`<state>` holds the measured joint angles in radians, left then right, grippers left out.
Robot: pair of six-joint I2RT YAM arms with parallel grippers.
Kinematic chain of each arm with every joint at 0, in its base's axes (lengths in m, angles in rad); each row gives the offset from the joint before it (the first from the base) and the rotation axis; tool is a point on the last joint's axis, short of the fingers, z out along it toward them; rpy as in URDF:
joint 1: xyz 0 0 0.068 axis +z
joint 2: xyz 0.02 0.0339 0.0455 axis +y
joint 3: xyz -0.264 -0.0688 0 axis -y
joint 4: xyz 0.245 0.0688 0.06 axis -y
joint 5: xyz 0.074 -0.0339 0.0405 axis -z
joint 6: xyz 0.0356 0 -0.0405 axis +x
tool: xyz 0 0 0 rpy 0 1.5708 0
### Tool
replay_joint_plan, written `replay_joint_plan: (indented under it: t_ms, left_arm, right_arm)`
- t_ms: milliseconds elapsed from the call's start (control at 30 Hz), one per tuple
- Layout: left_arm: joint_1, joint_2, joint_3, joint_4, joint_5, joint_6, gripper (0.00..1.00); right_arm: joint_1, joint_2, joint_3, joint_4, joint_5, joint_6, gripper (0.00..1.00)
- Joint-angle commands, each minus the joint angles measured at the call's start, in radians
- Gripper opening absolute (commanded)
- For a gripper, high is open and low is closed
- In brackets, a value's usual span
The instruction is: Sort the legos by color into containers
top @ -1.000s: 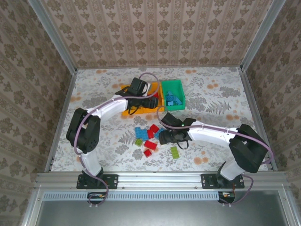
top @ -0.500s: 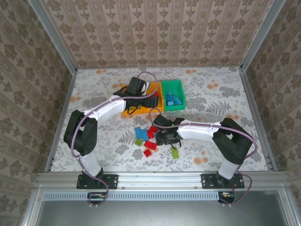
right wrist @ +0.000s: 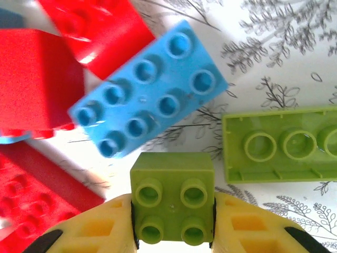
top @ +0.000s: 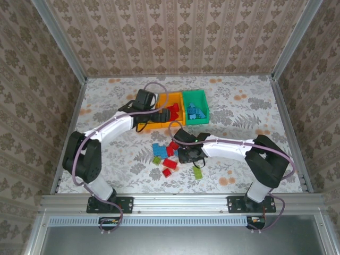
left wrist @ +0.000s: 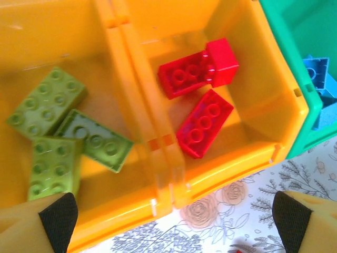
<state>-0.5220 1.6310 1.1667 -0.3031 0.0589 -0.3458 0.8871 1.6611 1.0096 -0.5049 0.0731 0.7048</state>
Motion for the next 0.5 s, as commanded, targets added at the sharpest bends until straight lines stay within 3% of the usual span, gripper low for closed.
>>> replay_joint_plan:
  t_ms: [0, 167, 467]
  left_arm:
    - [0.017, -0.084, -0.064, -0.029, -0.037, -0.020, 1.00]
    - [0.021, -0.197, -0.182, -0.050, -0.098, -0.020, 1.00]
    - [0.043, -0.411, -0.396, -0.091, -0.181, -0.101, 1.00]
  right_arm:
    - [0.007, -0.075, 0.073, 0.003, -0.007, -0.053, 0.30]
    - [-0.022, -0.037, 0.196, 0.080, -0.091, -0.097, 0.30]
    - [-0.138, 0.220, 0.499, 0.175, -0.237, -0.079, 0.30]
